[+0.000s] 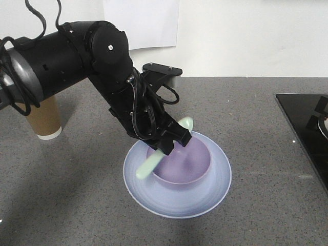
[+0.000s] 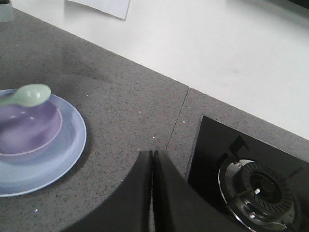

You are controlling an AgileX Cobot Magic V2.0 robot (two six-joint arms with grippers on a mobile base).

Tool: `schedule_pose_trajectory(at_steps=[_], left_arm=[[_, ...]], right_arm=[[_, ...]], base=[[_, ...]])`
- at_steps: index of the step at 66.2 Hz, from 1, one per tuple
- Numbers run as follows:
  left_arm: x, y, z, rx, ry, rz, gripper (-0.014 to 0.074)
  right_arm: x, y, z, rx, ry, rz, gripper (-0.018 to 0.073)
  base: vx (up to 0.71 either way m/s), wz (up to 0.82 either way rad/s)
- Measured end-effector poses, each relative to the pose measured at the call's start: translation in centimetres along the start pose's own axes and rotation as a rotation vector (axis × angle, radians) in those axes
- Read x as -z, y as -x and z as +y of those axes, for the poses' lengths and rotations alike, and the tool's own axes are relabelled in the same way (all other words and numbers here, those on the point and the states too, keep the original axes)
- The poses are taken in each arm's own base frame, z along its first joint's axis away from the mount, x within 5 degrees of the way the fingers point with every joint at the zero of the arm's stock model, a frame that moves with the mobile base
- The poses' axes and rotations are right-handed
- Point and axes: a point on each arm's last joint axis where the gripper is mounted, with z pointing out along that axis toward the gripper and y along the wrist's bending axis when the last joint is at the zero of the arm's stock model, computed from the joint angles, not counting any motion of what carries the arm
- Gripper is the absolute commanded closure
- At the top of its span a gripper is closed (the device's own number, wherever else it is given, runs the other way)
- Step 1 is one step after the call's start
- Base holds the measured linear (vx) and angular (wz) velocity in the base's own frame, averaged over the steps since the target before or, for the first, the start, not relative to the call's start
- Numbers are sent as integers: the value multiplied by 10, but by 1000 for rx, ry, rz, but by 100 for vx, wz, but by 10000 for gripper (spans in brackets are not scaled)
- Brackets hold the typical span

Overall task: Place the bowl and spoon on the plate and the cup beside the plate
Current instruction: 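Release the spoon into the bowl and raise the left gripper, then reach the left gripper down into the brown paper cup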

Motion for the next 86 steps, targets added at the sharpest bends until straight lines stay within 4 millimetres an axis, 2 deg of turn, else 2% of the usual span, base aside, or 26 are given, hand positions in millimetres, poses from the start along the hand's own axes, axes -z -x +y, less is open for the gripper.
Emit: schedule_pose_trajectory(at_steps=[10, 23, 32, 43, 48, 58, 70, 79, 86], left_arm=[[0, 0, 0, -1, 0, 0, 173], [2, 0, -1, -2, 0, -5, 167], [21, -5, -4, -19, 15, -47, 171], [80, -22, -7, -31, 123, -189, 197], [117, -36, -6, -23, 217, -282, 213], [191, -73, 6, 30, 496, -494, 251], [264, -115, 25, 131, 898, -719, 300], [291, -127, 39, 202, 1133, -800, 317], [296, -127, 49, 248, 1163, -829, 317]], right_arm=[[0, 0, 0, 0, 0, 0, 565], [0, 0, 0, 0, 0, 0, 565], [0, 0, 0, 0, 0, 0, 565], [0, 0, 0, -1, 1, 0, 565], [0, 0, 0, -1, 1, 0, 565], [0, 0, 0, -2, 3, 0, 565], [0, 0, 0, -2, 3, 0, 565], [0, 0, 1, -11, 16, -1, 565], [0, 0, 3, -25, 35, -4, 565]], base=[[0, 0], [0, 0], [0, 0], [0, 0], [0, 0], [0, 0], [0, 0], [0, 0], [0, 0]])
